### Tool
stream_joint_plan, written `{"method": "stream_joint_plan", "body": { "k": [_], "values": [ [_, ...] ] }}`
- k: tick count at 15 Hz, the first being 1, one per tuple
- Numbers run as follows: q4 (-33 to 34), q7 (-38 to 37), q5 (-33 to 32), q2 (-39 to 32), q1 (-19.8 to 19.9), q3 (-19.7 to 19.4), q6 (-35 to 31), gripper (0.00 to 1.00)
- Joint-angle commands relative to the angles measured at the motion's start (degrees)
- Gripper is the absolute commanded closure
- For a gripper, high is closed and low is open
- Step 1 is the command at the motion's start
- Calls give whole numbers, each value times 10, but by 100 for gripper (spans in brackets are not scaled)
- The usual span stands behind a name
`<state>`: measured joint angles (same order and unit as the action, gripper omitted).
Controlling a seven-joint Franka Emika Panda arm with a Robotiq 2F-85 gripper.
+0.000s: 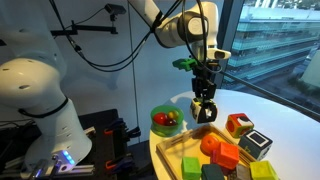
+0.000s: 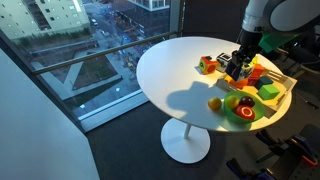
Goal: Remove the block with black and white checked image on top from the wooden tray and place it on the table
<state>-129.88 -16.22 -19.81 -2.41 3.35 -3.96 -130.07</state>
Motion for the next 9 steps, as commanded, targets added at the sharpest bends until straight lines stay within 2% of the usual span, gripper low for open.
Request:
{"method": "stream_joint_plan", "body": {
  "k": [1, 3, 9],
  "values": [
    [17, -20, -22, -8, -2, -2, 26, 15],
    [18, -19, -25, -10, -2, -3, 30, 1],
    [20, -14, -20, -9, 0, -6, 51, 0]
  ]
}}
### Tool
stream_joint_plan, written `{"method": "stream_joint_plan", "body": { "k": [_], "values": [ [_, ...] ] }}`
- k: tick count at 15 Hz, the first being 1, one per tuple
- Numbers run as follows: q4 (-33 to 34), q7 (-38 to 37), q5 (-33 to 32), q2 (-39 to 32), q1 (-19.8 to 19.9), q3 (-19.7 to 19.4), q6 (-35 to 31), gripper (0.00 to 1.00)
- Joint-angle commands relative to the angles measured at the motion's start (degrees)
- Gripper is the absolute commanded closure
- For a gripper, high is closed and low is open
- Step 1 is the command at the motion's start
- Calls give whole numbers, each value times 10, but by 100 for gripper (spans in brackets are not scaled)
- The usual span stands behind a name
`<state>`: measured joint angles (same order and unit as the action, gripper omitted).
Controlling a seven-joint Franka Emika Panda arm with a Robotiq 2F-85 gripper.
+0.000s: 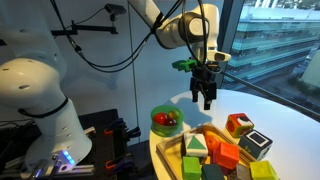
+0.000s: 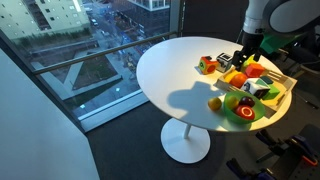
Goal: Remove the block with black and white checked image on top from the wooden tray and place it on the table
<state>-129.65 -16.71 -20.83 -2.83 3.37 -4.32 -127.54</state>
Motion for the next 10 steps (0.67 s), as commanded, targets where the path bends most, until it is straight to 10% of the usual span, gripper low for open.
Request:
{"method": "stream_joint_plan", "body": {
  "k": [1, 10],
  "values": [
    [18, -8, -8, -3, 1, -4, 33, 0],
    [4, 48, 22, 17, 24, -25, 110, 0]
  ]
}}
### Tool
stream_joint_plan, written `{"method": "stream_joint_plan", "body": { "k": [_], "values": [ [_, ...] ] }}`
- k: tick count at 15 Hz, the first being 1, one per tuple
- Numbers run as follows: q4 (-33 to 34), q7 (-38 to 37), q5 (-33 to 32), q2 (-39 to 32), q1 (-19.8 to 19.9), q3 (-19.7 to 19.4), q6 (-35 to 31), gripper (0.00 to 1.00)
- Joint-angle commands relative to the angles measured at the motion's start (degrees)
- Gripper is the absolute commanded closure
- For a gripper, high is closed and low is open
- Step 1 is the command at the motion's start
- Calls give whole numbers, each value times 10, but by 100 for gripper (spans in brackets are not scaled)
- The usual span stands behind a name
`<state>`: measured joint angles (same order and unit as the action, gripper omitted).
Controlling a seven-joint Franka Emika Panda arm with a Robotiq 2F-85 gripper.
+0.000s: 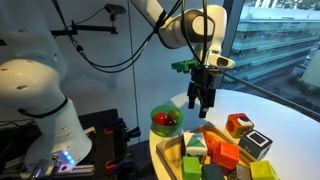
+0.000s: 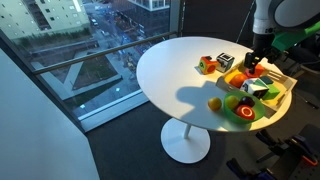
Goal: Remove the block with black and white checked image on top from the wooden tray and place it on the table
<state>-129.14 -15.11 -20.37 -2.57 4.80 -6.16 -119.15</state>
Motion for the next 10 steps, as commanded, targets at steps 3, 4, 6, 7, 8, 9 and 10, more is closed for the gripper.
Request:
{"method": "stream_joint_plan", "body": {
  "k": [3, 4, 6, 7, 8, 9, 10],
  "values": [
    [-18, 65, 32, 22, 24, -18, 11, 0],
    [-25, 76, 40, 25, 30, -22, 0, 0],
    [-40, 96, 58, 30, 38, -29, -19, 0],
    [-50, 105, 69, 34, 42, -32, -32, 0],
    [-59, 113, 78, 38, 45, -36, -48, 0],
    [-69, 121, 88, 42, 48, -38, -64, 0],
    [-80, 124, 95, 46, 50, -40, -85, 0]
  ]
}}
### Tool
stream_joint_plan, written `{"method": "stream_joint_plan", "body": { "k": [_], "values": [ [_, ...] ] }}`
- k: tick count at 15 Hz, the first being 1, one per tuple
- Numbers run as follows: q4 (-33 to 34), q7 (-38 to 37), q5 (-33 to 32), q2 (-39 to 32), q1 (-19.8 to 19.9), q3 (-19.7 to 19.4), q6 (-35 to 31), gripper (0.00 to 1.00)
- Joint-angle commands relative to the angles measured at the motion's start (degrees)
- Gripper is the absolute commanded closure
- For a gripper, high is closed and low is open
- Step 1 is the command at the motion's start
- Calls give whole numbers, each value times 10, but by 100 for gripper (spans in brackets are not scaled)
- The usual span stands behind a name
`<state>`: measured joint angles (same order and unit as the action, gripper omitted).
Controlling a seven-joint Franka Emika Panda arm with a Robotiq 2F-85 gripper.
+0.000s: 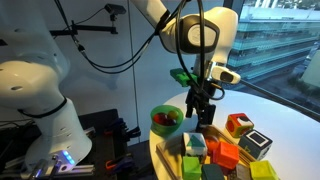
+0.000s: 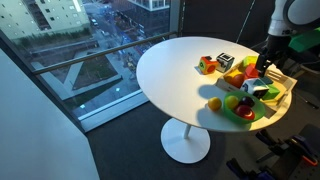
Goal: Remove the block with black and white checked image on top from the wooden tray and place it on the table
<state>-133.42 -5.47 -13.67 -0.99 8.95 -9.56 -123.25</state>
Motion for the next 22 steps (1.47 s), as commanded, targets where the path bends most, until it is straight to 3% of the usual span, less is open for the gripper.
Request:
{"method": "stream_joint_plan", "body": {
  "k": [1, 11, 22],
  "values": [
    [-48, 31, 35, 33, 10, -8, -63, 0],
    [-109, 20, 37, 3, 16, -18, -224, 0],
    [-106, 21, 36, -75, 19, -30, -305, 0]
  ]
}}
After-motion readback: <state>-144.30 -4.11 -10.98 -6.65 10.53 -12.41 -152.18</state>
